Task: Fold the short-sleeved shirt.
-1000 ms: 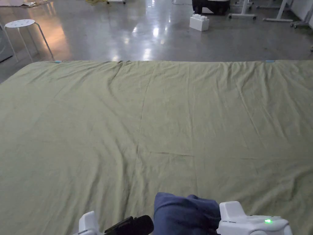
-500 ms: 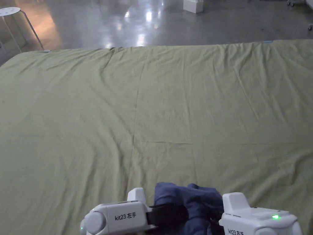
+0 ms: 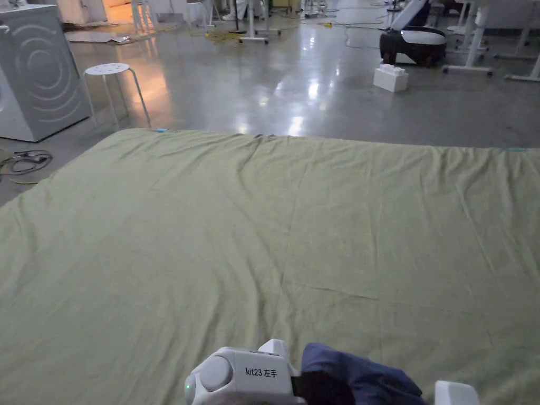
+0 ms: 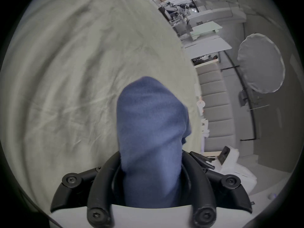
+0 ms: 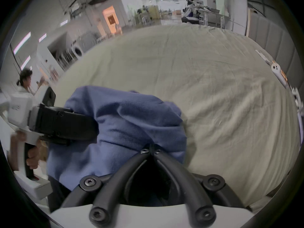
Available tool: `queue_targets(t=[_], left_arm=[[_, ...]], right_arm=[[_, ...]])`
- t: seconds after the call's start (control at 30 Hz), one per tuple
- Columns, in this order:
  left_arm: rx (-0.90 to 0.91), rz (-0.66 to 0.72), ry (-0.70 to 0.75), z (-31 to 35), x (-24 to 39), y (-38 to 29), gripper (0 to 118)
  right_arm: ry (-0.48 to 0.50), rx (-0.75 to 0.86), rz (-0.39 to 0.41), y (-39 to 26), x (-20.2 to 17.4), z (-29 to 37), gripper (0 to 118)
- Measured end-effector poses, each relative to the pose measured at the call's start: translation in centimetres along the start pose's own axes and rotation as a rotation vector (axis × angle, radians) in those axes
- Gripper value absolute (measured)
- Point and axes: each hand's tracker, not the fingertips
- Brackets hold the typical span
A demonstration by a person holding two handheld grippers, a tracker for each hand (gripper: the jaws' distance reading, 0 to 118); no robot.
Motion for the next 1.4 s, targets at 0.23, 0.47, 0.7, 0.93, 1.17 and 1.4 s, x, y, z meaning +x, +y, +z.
queue_targets(t=[0.23, 0.47, 0.7, 0.93, 1.17, 1.4], left_arm=[[0.168, -0.030, 0.195, 20.2, -6.1, 8.6, 37], [0.150, 0.078, 0.593, 27.8, -11.6, 12.2, 37], [0.255, -0.033, 0.894, 29.1, -13.9, 12.7, 80], [0.458, -0.306, 0.836, 35.8, -5.0, 9.4, 80], [0.657, -0.820, 0.661, 31.1, 12.6, -5.9, 79], [0.867, -0.877, 0.607, 22.6, 20.5, -11.7, 53]], right_arm=[[0.191, 0.121, -0.129, -1.8, 0.4, 6.7, 0], [0.255, 0.057, -0.308, -4.6, 1.4, 4.9, 0], [0.316, 0.050, -0.326, -5.8, 1.2, 5.8, 0], [0.302, 0.178, -0.294, -6.1, 2.9, 10.2, 0], [0.088, 0.416, -0.126, -3.2, 3.1, 18.0, 0], [-0.120, 0.599, -0.002, -0.4, 0.9, 23.2, 0]])
